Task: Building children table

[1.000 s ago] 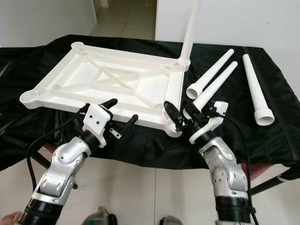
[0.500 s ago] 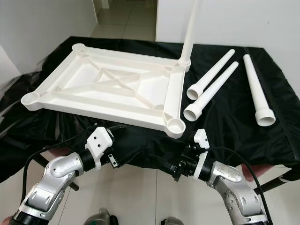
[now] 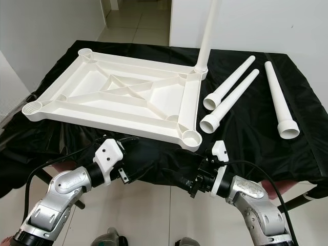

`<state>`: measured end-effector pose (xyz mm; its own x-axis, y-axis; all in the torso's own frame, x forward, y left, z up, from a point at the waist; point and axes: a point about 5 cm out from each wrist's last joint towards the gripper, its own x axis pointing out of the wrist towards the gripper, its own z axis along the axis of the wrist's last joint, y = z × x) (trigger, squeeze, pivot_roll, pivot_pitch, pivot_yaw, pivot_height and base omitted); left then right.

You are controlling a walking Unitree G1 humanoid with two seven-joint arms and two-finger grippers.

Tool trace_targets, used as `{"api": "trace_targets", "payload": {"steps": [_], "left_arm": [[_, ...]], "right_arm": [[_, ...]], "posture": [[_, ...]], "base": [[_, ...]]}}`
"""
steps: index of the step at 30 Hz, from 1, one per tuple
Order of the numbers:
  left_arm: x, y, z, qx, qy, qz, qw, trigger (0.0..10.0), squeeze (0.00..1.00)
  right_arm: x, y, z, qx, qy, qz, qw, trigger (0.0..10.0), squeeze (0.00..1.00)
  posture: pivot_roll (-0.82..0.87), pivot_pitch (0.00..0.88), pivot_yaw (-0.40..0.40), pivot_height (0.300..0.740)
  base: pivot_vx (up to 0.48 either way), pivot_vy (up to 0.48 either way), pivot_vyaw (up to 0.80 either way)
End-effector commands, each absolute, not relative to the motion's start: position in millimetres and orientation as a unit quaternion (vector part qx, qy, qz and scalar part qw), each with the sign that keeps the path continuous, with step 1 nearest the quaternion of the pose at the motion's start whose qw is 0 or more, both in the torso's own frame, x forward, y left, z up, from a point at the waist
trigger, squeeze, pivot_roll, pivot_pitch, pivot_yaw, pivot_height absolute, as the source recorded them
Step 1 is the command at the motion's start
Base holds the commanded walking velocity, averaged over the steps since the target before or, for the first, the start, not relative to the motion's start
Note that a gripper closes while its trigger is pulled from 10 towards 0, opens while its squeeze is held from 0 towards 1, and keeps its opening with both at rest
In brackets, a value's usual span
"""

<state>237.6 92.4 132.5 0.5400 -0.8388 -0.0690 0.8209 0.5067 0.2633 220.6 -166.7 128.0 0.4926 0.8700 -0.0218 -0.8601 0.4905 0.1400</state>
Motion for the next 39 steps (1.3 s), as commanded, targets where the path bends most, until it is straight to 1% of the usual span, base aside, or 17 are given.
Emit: {"api": "trace_targets", "payload": {"steps": [1, 38, 39], "left_arm": [[239.1, 91.5, 135.6, 0.133, -0.040, -0.469, 0.872, 10.0, 0.00], [239.1, 91.5, 135.6, 0.133, -0.040, -0.469, 0.872, 10.0, 0.00], [235.4, 92.1, 132.3, 0.140, -0.031, -0.484, 0.863, 10.0, 0.00]], "right_arm": [[225.9, -166.0, 134.7, 0.055, 0.027, 0.485, 0.872, 10.0, 0.00], [225.9, -166.0, 134.7, 0.055, 0.027, 0.485, 0.872, 10.0, 0.00], [220.4, -166.0, 130.5, 0.042, 0.043, 0.507, 0.860, 10.0, 0.00]], "posture": [[0.00, 0.079, 0.057, 0.740], [0.00, 0.079, 0.057, 0.740], [0.00, 0.000, 0.000, 0.740]], "base": [[0.000, 0.000, 0.00], [0.000, 0.000, 0.00], [0.000, 0.000, 0.00]]}}
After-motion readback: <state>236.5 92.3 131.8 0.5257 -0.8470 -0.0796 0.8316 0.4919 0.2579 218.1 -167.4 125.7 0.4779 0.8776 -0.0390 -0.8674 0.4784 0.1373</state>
